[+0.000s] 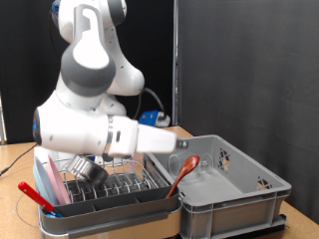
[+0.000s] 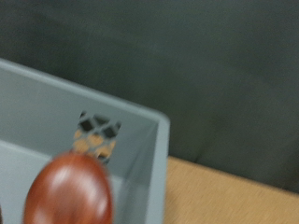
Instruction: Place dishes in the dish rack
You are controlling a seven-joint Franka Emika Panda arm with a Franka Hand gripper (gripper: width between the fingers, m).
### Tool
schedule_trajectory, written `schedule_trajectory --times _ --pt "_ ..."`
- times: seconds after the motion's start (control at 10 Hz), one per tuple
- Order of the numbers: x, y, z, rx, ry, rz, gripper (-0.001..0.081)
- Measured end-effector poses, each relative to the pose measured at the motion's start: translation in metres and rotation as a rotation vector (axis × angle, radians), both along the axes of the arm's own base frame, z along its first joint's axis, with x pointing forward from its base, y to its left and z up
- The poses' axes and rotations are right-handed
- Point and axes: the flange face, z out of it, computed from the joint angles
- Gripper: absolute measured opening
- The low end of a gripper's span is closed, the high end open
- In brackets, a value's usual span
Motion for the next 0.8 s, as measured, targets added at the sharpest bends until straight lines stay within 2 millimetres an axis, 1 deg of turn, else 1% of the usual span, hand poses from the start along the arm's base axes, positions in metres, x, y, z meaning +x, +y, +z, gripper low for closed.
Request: schedule_trajectory --times 0.3,0.4,0.5,0.6,0.7,0.8 --pt "0.0 0.011 0.048 0.049 -0.06 0.037 0.0803" --pt "-0.003 0.014 0.057 0.045 -0.058 0.043 0.0803" --pt "-0.003 0.014 0.056 0.044 -0.06 0.043 0.0803" --pt "-0.006 0.019 0.056 0.048 -0.077 0.096 0.0803" --pt "-0.01 0.031 0.059 0.058 -0.099 0.188 0.0803" --pt "-0.015 0.046 0.064 0.062 -0.126 0.305 0.0803"
